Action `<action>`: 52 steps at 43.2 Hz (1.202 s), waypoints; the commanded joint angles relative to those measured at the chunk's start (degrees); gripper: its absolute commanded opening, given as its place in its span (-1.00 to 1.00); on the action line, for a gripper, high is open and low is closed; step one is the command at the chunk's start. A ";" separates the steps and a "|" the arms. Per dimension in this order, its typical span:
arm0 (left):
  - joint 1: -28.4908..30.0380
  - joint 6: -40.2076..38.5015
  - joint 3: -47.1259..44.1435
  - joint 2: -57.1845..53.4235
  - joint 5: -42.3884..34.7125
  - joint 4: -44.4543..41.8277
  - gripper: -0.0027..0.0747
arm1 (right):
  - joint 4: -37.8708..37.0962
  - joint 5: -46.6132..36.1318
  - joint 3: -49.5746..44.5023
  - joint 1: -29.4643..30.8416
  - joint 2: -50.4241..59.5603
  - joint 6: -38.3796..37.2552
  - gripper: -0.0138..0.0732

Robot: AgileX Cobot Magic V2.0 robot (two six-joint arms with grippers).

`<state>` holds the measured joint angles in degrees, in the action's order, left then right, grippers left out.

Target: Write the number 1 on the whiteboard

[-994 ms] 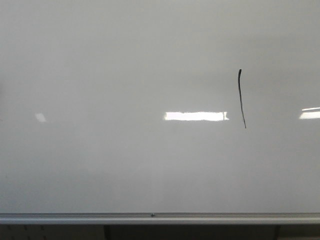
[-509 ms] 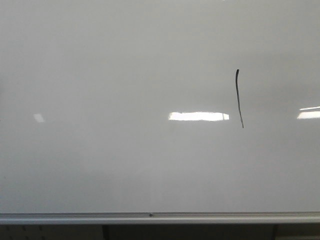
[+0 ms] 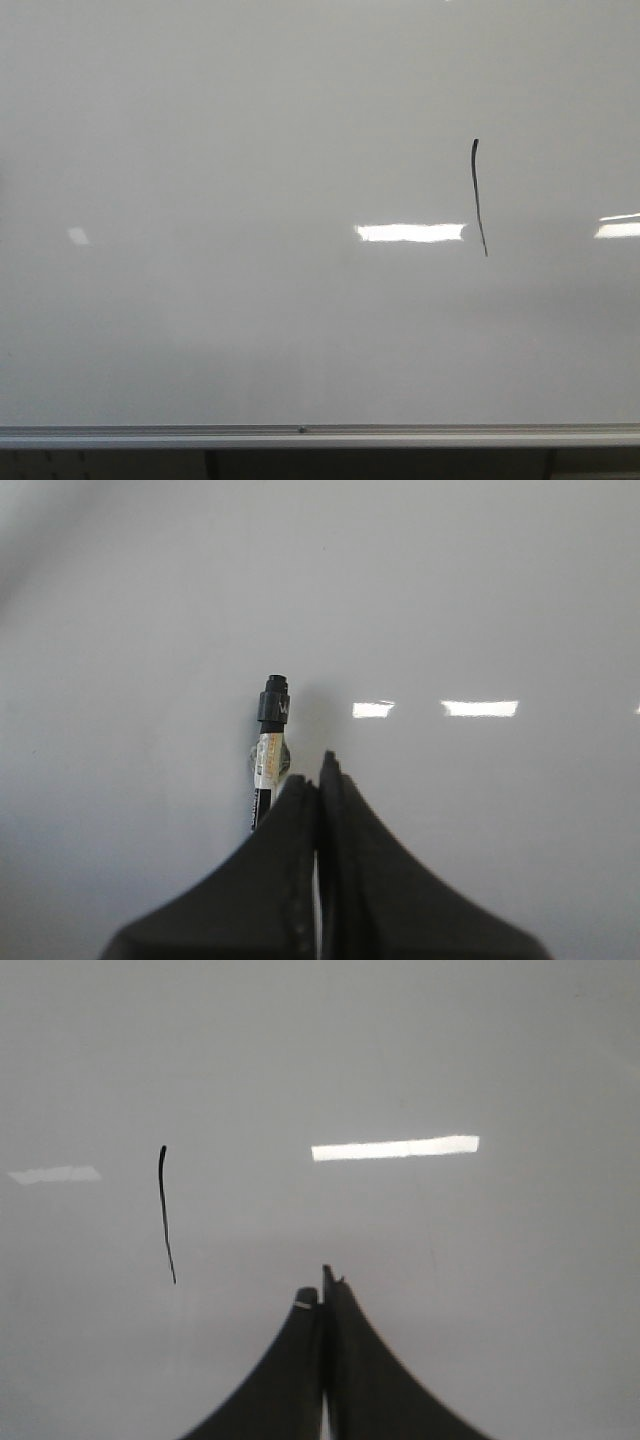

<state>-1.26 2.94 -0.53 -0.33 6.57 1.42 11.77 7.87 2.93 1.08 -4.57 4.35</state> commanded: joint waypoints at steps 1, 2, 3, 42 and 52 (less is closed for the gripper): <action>0.07 -0.48 -1.38 -0.23 -4.95 0.65 -0.98 | -1.81 -1.33 0.07 0.37 2.35 -0.36 -0.82; 0.07 -0.48 -1.38 -0.23 -4.95 0.65 -0.98 | -2.03 -0.81 -0.14 0.37 2.94 -0.36 -0.82; 0.07 -0.48 -1.38 -0.23 -4.95 0.65 -0.98 | -2.20 -0.46 -0.45 0.37 3.49 -0.36 -0.82; 0.07 -0.48 -1.38 -0.23 -4.95 0.65 -0.98 | -2.27 -0.69 -3.26 0.37 6.14 -1.40 -0.82; 0.07 -0.48 -1.38 -0.23 -4.95 0.65 -0.98 | -2.27 -0.69 -3.26 0.37 6.14 -1.40 -0.82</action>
<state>-1.26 2.85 -0.53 -0.33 6.45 1.42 9.71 11.67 -1.46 1.08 0.59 3.13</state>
